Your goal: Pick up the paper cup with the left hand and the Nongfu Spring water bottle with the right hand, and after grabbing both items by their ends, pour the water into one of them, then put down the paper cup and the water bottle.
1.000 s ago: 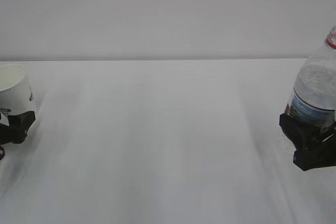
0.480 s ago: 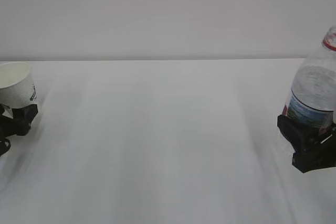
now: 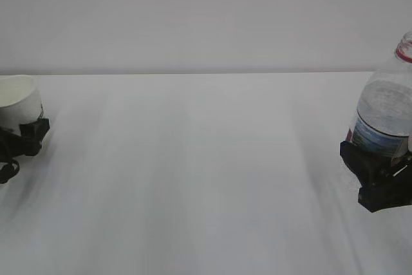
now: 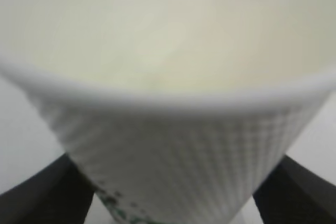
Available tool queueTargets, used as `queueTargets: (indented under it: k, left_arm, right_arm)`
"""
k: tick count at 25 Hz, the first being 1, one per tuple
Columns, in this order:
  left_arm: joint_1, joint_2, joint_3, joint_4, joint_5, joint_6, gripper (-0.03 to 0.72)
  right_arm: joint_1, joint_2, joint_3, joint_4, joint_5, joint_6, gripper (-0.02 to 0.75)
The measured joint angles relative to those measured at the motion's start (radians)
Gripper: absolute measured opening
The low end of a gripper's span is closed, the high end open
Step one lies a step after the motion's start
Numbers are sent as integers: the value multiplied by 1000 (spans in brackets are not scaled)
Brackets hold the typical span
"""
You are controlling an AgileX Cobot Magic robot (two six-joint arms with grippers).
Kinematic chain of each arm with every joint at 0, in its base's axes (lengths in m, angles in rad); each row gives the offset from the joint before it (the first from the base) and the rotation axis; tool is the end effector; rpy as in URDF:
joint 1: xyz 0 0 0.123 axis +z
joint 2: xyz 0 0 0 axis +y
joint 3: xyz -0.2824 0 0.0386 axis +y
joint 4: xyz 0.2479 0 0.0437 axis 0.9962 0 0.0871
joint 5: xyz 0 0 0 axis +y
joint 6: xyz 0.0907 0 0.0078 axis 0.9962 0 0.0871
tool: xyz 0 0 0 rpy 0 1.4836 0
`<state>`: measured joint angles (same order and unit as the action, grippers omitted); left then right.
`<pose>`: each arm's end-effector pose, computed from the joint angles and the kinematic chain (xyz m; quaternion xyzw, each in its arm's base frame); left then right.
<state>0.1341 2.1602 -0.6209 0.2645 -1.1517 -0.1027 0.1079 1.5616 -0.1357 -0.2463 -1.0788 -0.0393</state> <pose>0.3246 0.0219 0.0625 0.0196 0.8059 -0.0559 0.5891 0.1974 0.0410 0.1427 -0.1695 0.7764 0.0712 0.6028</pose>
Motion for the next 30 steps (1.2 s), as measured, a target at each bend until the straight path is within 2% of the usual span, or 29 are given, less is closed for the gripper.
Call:
queueTargets:
  k: [9, 30]
  left_arm:
    - [0, 0, -33, 0, 0, 2, 669]
    - [0, 0, -11, 4, -23, 2, 588]
  right_arm:
    - [0, 0, -8, -4, 0, 0, 486]
    - [0, 0, -13, -16, 0, 0, 486]
